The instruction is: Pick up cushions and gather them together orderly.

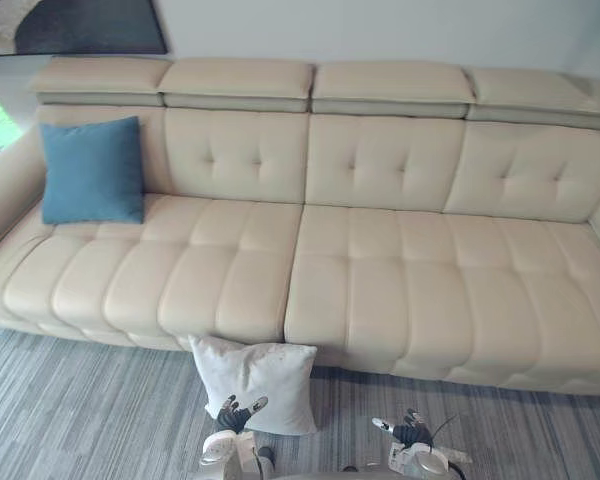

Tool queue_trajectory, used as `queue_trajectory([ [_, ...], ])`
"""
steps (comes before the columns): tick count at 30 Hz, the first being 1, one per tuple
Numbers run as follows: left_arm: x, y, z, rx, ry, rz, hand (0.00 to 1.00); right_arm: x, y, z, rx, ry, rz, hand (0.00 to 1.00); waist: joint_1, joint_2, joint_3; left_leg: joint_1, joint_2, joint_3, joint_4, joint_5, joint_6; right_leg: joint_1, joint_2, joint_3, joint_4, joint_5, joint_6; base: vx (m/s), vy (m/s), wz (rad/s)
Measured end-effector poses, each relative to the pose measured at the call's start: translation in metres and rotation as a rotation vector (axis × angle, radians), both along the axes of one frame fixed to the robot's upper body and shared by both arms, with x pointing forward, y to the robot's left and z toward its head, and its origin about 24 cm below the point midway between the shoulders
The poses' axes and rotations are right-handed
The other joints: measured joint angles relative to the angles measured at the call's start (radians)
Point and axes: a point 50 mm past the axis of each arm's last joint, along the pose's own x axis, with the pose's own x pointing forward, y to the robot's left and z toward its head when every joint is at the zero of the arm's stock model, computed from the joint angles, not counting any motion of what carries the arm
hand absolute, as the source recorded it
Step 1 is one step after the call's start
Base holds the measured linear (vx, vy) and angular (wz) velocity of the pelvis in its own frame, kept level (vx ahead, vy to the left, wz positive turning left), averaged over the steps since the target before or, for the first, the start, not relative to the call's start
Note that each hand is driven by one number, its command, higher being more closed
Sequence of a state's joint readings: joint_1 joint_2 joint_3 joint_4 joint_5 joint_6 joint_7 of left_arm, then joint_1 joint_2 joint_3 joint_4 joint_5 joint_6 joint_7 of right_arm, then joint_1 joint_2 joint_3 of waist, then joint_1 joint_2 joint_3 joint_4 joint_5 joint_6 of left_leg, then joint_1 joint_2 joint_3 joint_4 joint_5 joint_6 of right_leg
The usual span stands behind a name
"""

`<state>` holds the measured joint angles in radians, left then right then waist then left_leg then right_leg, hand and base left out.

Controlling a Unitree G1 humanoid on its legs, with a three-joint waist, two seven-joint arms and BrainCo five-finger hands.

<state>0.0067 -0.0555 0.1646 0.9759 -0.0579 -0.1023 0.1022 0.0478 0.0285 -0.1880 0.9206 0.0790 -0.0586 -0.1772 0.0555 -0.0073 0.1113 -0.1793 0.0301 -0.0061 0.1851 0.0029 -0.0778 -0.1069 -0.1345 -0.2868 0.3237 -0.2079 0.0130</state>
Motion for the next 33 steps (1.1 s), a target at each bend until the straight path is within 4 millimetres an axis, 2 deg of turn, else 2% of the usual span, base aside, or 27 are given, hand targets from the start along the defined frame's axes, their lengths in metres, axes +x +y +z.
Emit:
queue_trajectory([
  [1, 0.005, 0.000, 0.002, 0.002, -0.015, -0.002, 0.00, 0.004, 0.001, 0.001, 0.003, -0.009, -0.002, 0.00, -0.004, -0.008, 0.020, -0.039, 0.019, 0.090, 0.049, -0.019, 0.016, -0.018, -0.026, -0.034, 0.005, 0.005, -0.009, -0.19, 0.099, 0.84],
  [2, 0.008, -0.001, 0.004, 0.004, -0.026, -0.010, 0.00, 0.006, -0.001, 0.002, -0.002, -0.011, -0.001, 0.00, -0.003, 0.000, 0.037, -0.040, 0.064, 0.195, 0.128, -0.064, 0.045, -0.014, -0.040, -0.058, 0.018, 0.005, -0.011, -0.14, 0.089, 0.79],
  [3, 0.007, -0.001, 0.003, 0.008, -0.024, -0.015, 0.00, 0.007, -0.002, 0.002, -0.004, -0.012, 0.000, 0.00, -0.006, -0.001, 0.039, -0.035, 0.095, 0.247, 0.176, -0.094, 0.047, -0.013, -0.053, -0.072, 0.024, 0.005, -0.011, -0.11, 0.105, 0.64],
  [5, 0.005, -0.001, 0.003, 0.013, -0.018, -0.023, 0.00, 0.005, -0.004, 0.002, -0.010, -0.006, -0.002, 0.00, -0.006, -0.002, 0.040, 0.022, 0.176, 0.335, 0.217, -0.137, 0.031, -0.009, -0.084, -0.084, 0.027, 0.017, 0.010, -0.11, 0.177, 0.39],
  [6, 0.004, -0.001, 0.002, 0.013, -0.014, -0.027, 0.00, 0.006, -0.004, 0.002, -0.010, -0.008, -0.001, 0.00, -0.006, -0.001, 0.040, 0.047, 0.196, 0.355, 0.208, -0.153, 0.024, -0.010, -0.092, -0.085, 0.026, 0.025, 0.024, -0.10, 0.244, 0.22],
  [7, 0.003, -0.004, 0.001, 0.013, -0.006, -0.045, 0.00, 0.006, -0.004, 0.002, -0.011, -0.009, -0.002, 0.00, -0.006, 0.008, 0.038, 0.083, 0.208, 0.369, 0.165, -0.179, -0.007, -0.012, -0.098, -0.089, 0.018, 0.038, 0.046, -0.10, 0.290, 0.20],
  [8, 0.005, -0.004, 0.002, 0.019, -0.011, -0.061, 0.00, 0.007, -0.003, 0.002, -0.007, -0.007, -0.002, 0.00, -0.005, 0.004, 0.042, 0.092, 0.186, 0.378, 0.130, -0.189, -0.026, -0.011, -0.109, -0.084, 0.005, 0.051, 0.066, -0.12, 0.344, 0.20],
  [11, 0.003, 0.005, 0.000, 0.070, 0.009, -0.134, 0.00, 0.001, 0.006, -0.001, 0.023, 0.011, -0.003, 0.00, -0.009, -0.030, 0.031, 0.099, 0.089, 0.362, 0.038, -0.149, 0.011, 0.029, -0.148, -0.091, -0.128, 0.147, 0.102, -0.04, 0.296, 0.26],
  [13, 0.004, 0.008, 0.001, 0.100, 0.009, -0.183, 0.00, -0.001, -0.001, -0.002, 0.004, 0.026, -0.002, 0.00, -0.013, -0.042, 0.032, 0.095, 0.037, 0.353, 0.032, -0.158, 0.038, 0.036, -0.194, -0.091, -0.134, 0.162, 0.109, 0.00, 0.260, 0.29],
  [14, 0.004, 0.007, 0.001, 0.100, 0.009, -0.191, 0.00, -0.002, -0.003, -0.002, 0.000, 0.027, -0.002, 0.00, -0.013, -0.040, 0.034, 0.095, 0.026, 0.353, 0.036, -0.167, 0.042, 0.035, -0.207, -0.090, -0.127, 0.161, 0.108, 0.00, 0.243, 0.22],
  [15, 0.004, 0.007, 0.001, 0.102, 0.007, -0.205, 0.00, 0.000, -0.005, -0.001, -0.008, 0.021, 0.001, 0.00, -0.015, -0.032, 0.045, 0.100, 0.007, 0.353, 0.054, -0.196, 0.061, 0.029, -0.236, -0.082, -0.080, 0.147, 0.085, 0.03, 0.207, 0.08],
  [17, 0.005, 0.011, 0.002, 0.119, 0.004, -0.212, 0.00, 0.006, -0.006, 0.002, -0.016, 0.005, 0.013, 0.00, -0.018, -0.024, 0.067, 0.116, 0.007, 0.351, 0.074, -0.223, 0.070, -0.021, -0.240, -0.014, 0.058, 0.136, 0.005, 0.04, 0.186, -0.04],
  [18, 0.005, 0.015, 0.002, 0.131, 0.009, -0.215, 0.00, 0.008, -0.004, 0.002, -0.012, -0.002, 0.019, 0.00, -0.020, -0.023, 0.070, 0.136, 0.014, 0.342, 0.074, -0.230, 0.071, -0.059, -0.218, 0.049, 0.136, 0.118, 0.004, 0.06, 0.083, 0.01],
  [19, 0.004, 0.018, 0.002, 0.139, 0.012, -0.214, 0.00, 0.008, -0.003, 0.002, -0.008, -0.002, 0.021, 0.00, -0.022, -0.018, 0.073, 0.144, 0.021, 0.332, 0.067, -0.233, 0.072, -0.074, -0.185, 0.087, 0.171, 0.094, 0.024, 0.12, -0.006, 0.21],
  [20, 0.002, 0.021, 0.001, 0.145, 0.022, -0.213, 0.00, 0.008, -0.001, 0.001, -0.001, 0.000, 0.020, 0.00, -0.026, -0.025, 0.070, 0.156, 0.035, 0.318, 0.058, -0.233, 0.070, -0.085, -0.118, 0.111, 0.190, 0.055, 0.030, 0.15, -0.073, 0.23],
  [21, 0.002, 0.023, 0.001, 0.148, 0.025, -0.214, 0.00, 0.007, 0.001, 0.000, 0.005, 0.008, 0.021, 0.00, -0.026, -0.033, 0.069, 0.169, 0.042, 0.314, 0.048, -0.229, 0.066, -0.098, -0.069, 0.107, 0.190, 0.033, 0.024, 0.16, -0.094, 0.20],
  [23, 0.001, 0.023, 0.000, 0.146, 0.032, -0.210, 0.00, 0.011, 0.003, 0.001, 0.009, 0.002, 0.025, 0.00, -0.033, -0.039, 0.070, 0.194, 0.045, 0.314, 0.031, -0.229, 0.050, -0.136, -0.004, 0.078, 0.164, 0.014, 0.003, 0.18, -0.124, 0.08],
  [24, 0.000, 0.022, 0.000, 0.142, 0.036, -0.206, 0.00, 0.012, 0.003, 0.001, 0.010, 0.001, 0.025, 0.00, -0.041, -0.041, 0.072, 0.201, 0.045, 0.315, 0.033, -0.229, 0.035, -0.143, 0.009, 0.077, 0.132, 0.022, -0.002, 0.29, -0.205, 0.19],
  [25, -0.001, 0.020, -0.002, 0.129, 0.048, -0.194, 0.00, 0.014, 0.003, 0.002, 0.010, -0.011, 0.022, 0.00, -0.054, -0.038, 0.081, 0.216, 0.048, 0.288, 0.045, -0.241, 0.017, -0.117, 0.027, 0.070, 0.101, 0.027, -0.035, 0.30, -0.193, 0.08],
  [26, 0.001, 0.014, -0.002, 0.109, 0.042, -0.183, 0.00, 0.014, -0.001, 0.003, 0.004, -0.012, 0.012, 0.00, -0.049, -0.016, 0.084, 0.218, 0.061, 0.255, 0.027, -0.237, 0.010, -0.109, 0.041, 0.067, 0.111, 0.030, -0.040, 0.31, -0.187, 0.06],
  [27, 0.001, 0.010, -0.002, 0.098, 0.042, -0.183, 0.00, 0.014, -0.003, 0.003, 0.003, -0.015, 0.000, 0.00, -0.051, -0.006, 0.081, 0.222, 0.067, 0.236, 0.023, -0.239, 0.007, -0.108, 0.048, 0.064, 0.113, 0.023, -0.046, 0.27, -0.130, 0.03],
  [30, 0.006, -0.005, -0.001, 0.051, 0.025, -0.174, 0.00, 0.008, -0.011, 0.001, 0.004, -0.006, -0.060, 0.00, -0.058, 0.005, 0.084, 0.233, 0.101, 0.207, 0.053, -0.236, 0.003, -0.050, 0.067, 0.012, 0.084, 0.009, -0.052, 0.24, -0.106, 0.40],
  [31, 0.007, -0.008, -0.001, 0.044, 0.019, -0.173, 0.00, 0.005, -0.012, 0.000, 0.005, 0.003, -0.067, 0.00, -0.057, 0.002, 0.086, 0.215, 0.114, 0.206, 0.124, -0.237, 0.003, -0.016, 0.073, 0.008, 0.064, 0.008, -0.053, 0.20, -0.067, 0.54],
  [32, 0.009, -0.010, 0.000, 0.035, 0.009, -0.159, 0.00, -0.001, -0.013, -0.001, 0.001, 0.013, -0.070, 0.00, -0.056, 0.001, 0.087, 0.152, 0.140, 0.205, 0.321, -0.237, 0.002, 0.043, 0.082, 0.001, 0.030, 0.008, -0.053, 0.18, -0.046, 0.42],
  [33, 0.012, -0.011, 0.003, 0.035, -0.009, -0.157, 0.00, -0.001, -0.014, -0.001, -0.002, 0.013, -0.070, 0.00, -0.054, 0.005, 0.088, 0.107, 0.160, 0.204, 0.442, -0.228, 0.001, 0.066, 0.088, 0.003, 0.018, 0.006, -0.057, 0.19, 0.009, 0.02],
])
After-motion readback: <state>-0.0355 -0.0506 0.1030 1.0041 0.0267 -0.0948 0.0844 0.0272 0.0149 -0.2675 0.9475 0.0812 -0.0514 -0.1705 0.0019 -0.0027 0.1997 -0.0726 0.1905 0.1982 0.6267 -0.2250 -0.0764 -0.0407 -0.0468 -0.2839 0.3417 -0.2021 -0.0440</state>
